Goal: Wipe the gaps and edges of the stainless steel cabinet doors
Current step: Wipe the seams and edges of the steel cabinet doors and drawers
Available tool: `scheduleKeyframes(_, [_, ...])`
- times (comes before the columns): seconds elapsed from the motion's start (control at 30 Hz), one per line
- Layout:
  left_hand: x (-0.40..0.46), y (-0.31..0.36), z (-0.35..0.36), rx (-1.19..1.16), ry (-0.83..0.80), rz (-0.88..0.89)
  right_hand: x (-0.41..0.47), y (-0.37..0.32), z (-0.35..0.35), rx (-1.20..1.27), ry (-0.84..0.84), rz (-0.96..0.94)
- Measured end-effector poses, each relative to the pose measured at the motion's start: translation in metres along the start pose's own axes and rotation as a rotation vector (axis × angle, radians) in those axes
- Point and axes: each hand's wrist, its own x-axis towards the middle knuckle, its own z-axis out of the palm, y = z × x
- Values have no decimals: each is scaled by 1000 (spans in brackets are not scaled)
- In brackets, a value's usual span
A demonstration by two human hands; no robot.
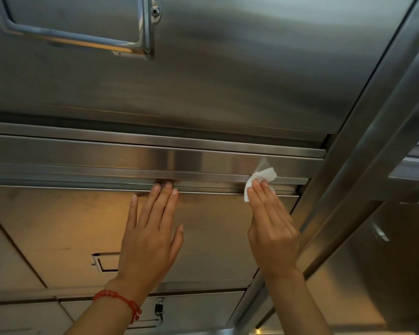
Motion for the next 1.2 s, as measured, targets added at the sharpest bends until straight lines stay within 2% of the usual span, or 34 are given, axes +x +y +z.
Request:
scheduleKeyframes(0.2, [0,1,0,3,-11,-3,4,-13,4,31,5,-51])
scheduleKeyframes(0.4, [0,0,0,7,-20,-5,4,-13,3,3,26,-18])
scheduleKeyframes(0.57, [0,1,-1,-3,-20,-10,7,-25,9,24,47,-80])
scheduleKeyframes(1.2, [-1,-1,2,6,4,5,7,-30,13,17,74,-80])
